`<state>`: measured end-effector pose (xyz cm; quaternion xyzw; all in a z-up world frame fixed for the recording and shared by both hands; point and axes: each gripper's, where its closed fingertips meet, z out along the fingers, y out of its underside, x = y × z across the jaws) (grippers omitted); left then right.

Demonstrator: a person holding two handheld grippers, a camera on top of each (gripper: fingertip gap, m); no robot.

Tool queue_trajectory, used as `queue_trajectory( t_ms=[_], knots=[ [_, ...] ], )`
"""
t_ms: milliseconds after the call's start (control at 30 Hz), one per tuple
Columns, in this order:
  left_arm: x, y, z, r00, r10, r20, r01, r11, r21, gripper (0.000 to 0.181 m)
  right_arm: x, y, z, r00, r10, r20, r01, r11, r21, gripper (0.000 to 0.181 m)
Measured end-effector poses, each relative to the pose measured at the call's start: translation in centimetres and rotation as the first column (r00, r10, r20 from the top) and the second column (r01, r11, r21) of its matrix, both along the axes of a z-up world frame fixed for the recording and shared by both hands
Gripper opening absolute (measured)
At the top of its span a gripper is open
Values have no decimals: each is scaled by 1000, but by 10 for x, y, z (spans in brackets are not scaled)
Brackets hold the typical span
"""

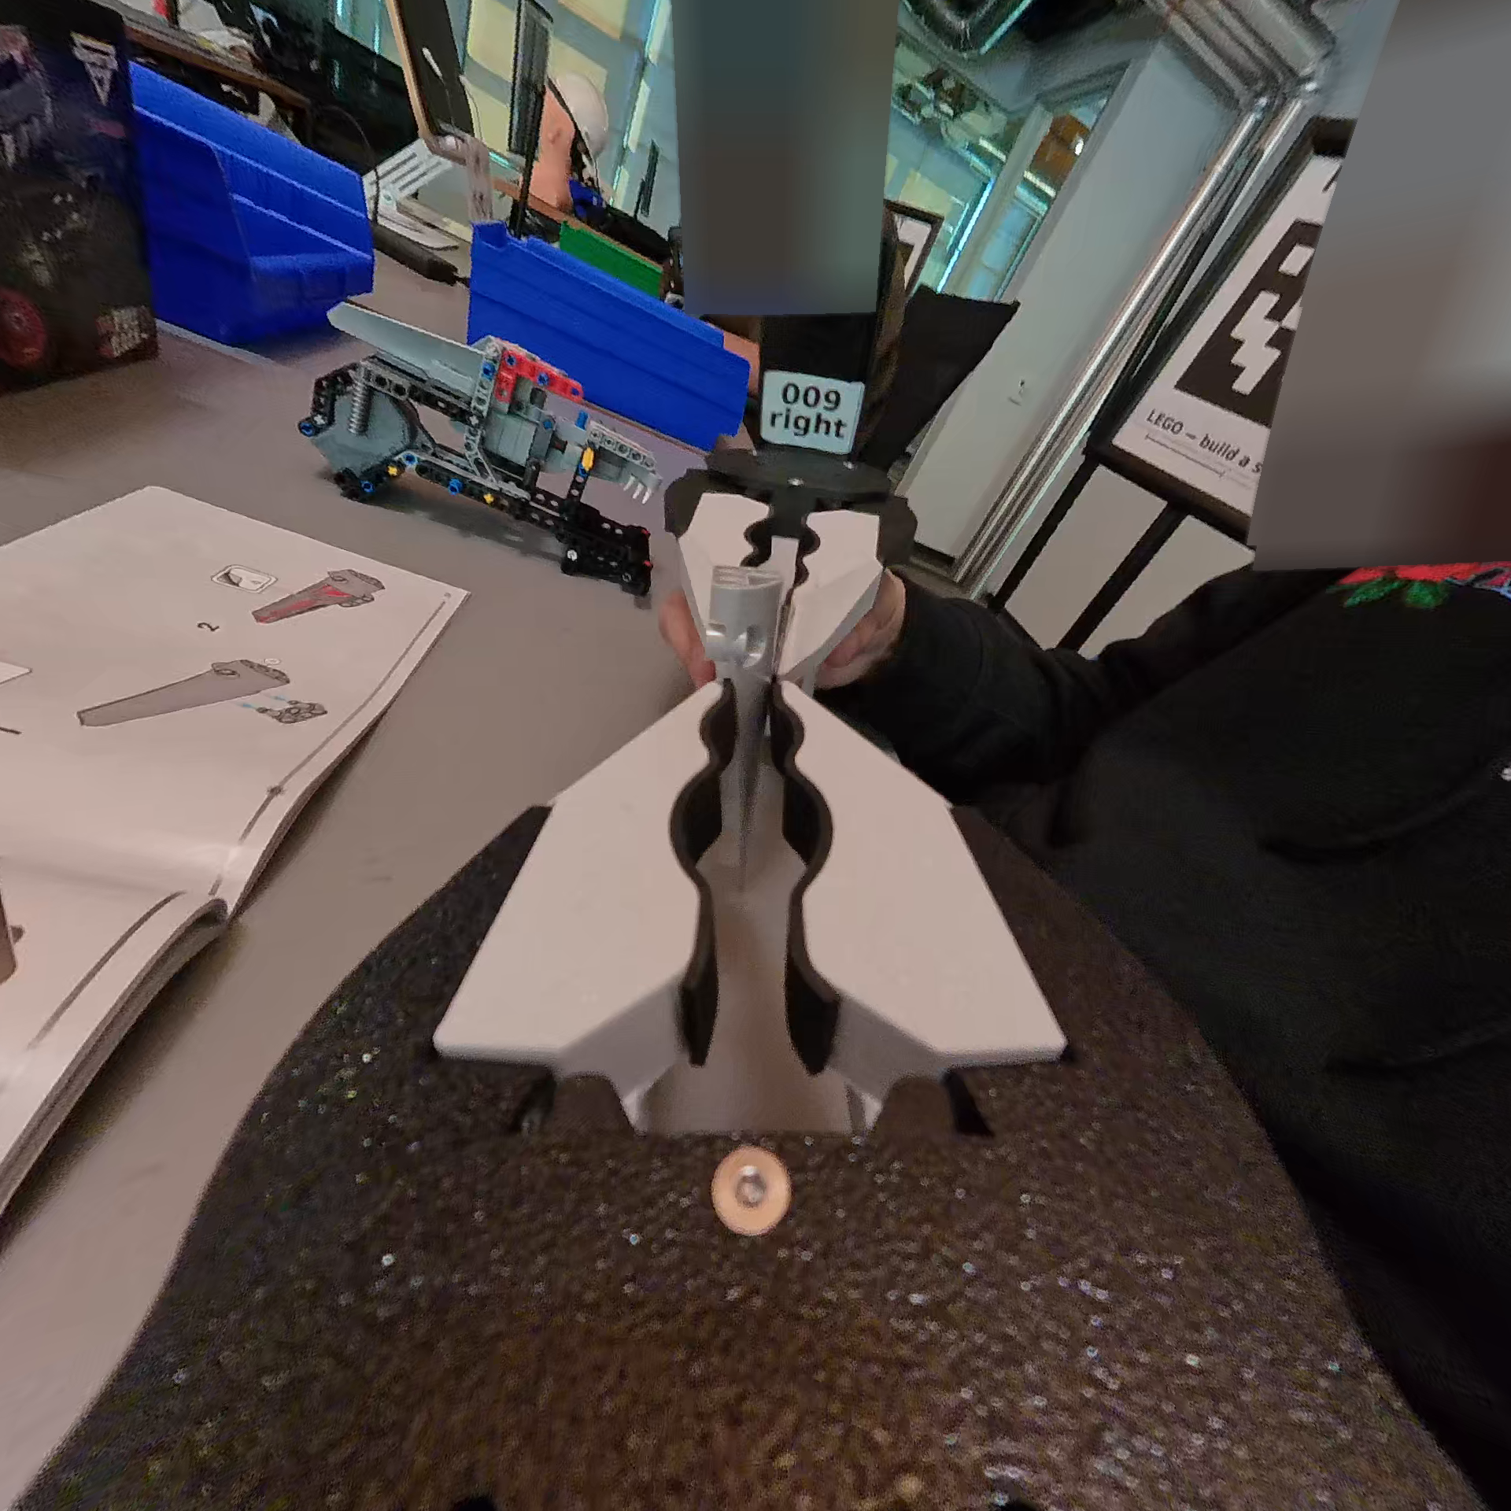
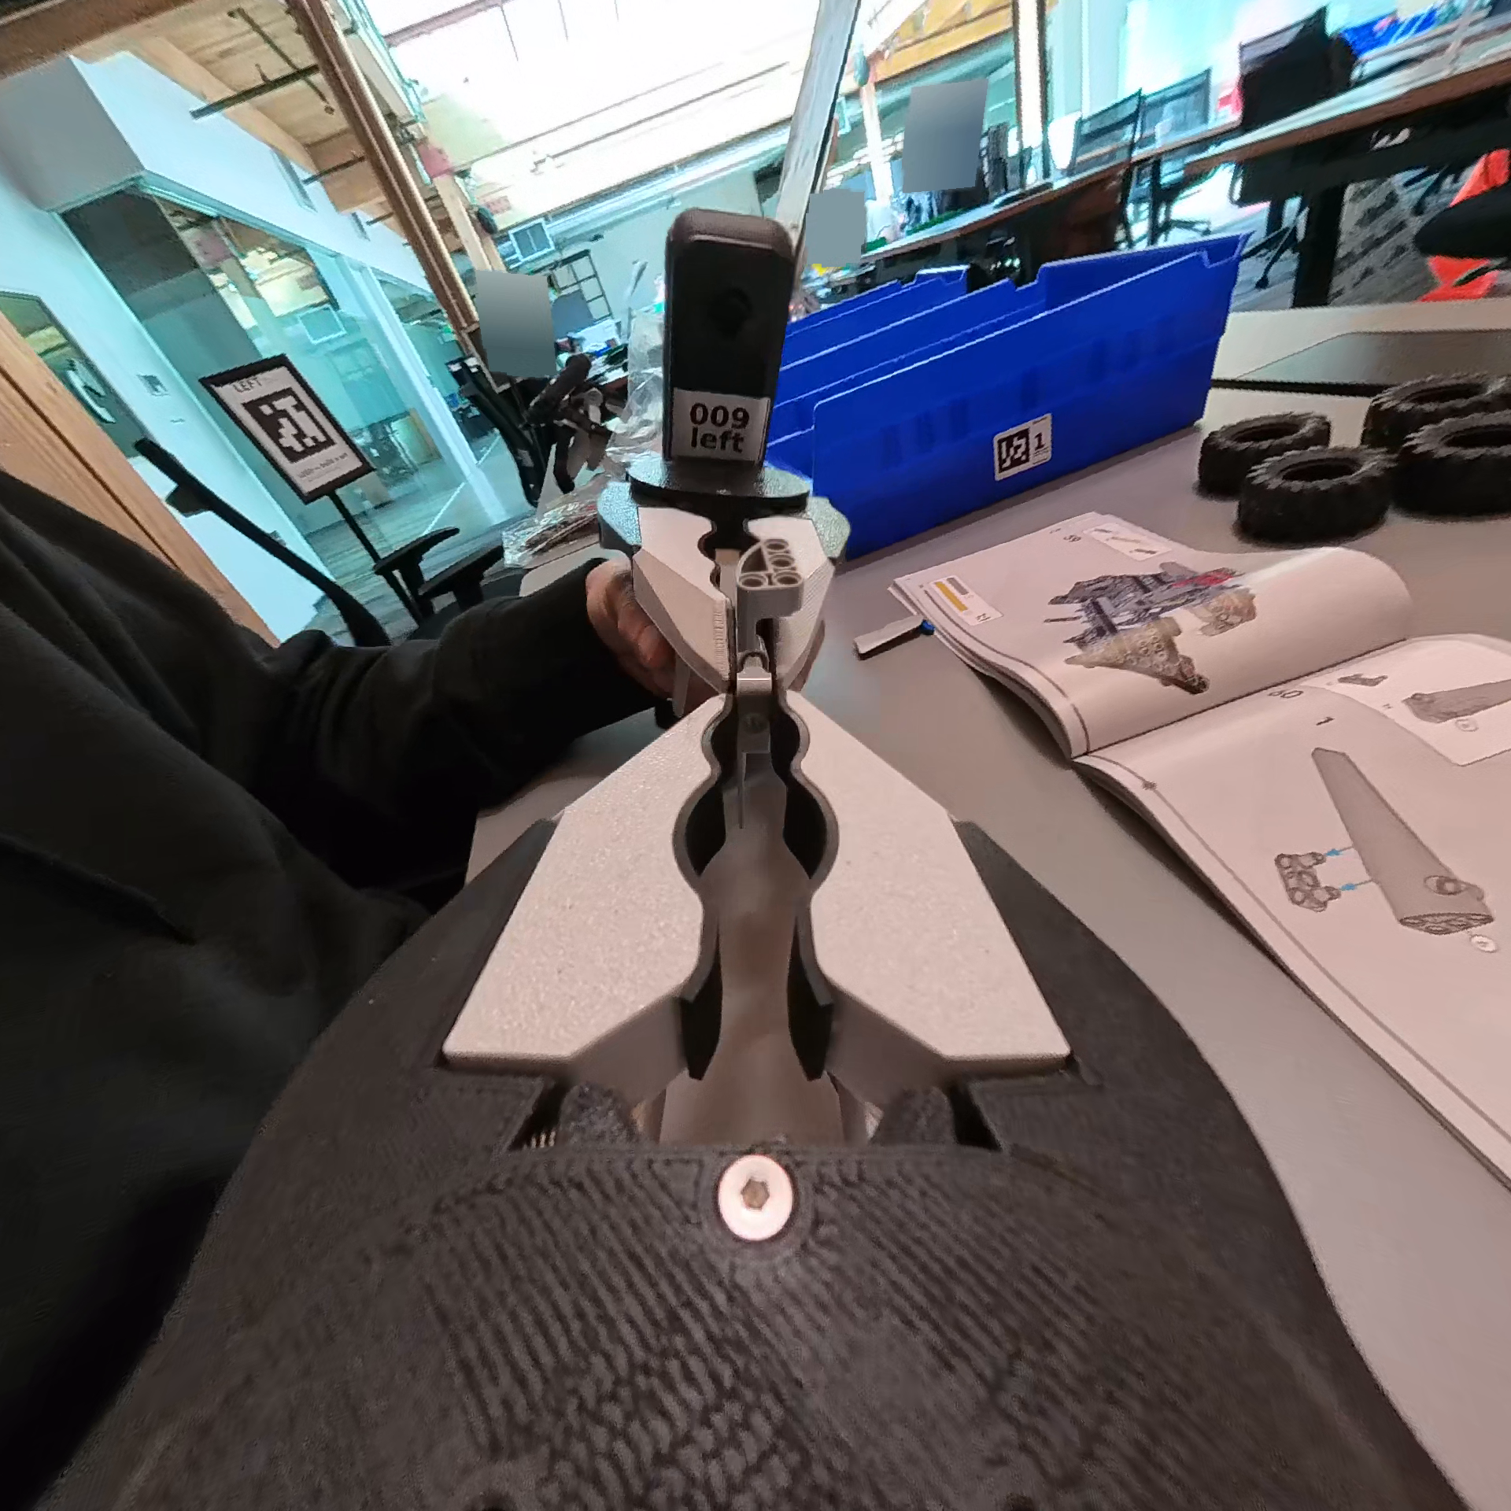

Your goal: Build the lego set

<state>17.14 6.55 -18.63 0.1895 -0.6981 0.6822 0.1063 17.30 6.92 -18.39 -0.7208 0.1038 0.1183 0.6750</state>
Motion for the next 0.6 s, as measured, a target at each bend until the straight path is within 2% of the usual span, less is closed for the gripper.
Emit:
queue_trajectory(
  t_ms=[133, 467, 600],
  knots=[
    [-1, 3, -7, 999, -3, 38, 0, 997, 79, 6, -2, 3, -6, 1000, 23, -20, -23, 999, -44, 6],
    [-9, 4, -15, 998, -56, 15, 54, 991, 118, 6, -10, 10, -12, 995, 90, -43, -94, 992, -83, 6],
    [-1, 6, -17, 1000, -12, 15, 10, 991, 132, 6, -1, 12, -15, 999, 28, -33, -32, 994, -102, 6]
  ],
)
